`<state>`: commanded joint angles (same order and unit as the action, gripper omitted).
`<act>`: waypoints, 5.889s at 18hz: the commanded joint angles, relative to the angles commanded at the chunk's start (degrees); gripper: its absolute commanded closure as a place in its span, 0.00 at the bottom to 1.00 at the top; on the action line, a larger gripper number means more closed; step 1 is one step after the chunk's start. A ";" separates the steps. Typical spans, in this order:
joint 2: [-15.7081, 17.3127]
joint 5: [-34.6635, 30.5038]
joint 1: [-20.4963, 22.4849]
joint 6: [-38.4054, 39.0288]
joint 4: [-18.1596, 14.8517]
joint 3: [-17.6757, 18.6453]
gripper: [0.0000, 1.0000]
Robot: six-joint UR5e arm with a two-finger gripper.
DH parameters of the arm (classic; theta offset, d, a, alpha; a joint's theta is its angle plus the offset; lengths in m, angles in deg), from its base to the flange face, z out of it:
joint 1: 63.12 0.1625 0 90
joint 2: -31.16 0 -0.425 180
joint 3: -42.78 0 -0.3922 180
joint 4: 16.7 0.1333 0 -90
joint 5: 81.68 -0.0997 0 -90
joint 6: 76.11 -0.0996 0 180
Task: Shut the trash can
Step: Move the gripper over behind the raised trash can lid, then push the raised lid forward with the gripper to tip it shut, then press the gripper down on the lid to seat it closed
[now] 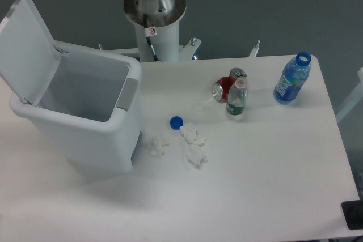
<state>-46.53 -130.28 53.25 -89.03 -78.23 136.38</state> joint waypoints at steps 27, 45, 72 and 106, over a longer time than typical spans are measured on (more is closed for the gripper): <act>-2.64 -0.62 -3.25 -0.18 0.00 1.58 0.00; -2.64 -8.25 -2.82 -1.05 0.09 2.29 0.00; -3.52 -13.01 8.08 -7.64 0.18 2.55 0.00; -8.35 -16.52 12.74 -14.06 0.00 3.69 0.00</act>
<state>-54.88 -146.80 65.99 -103.09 -78.23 140.07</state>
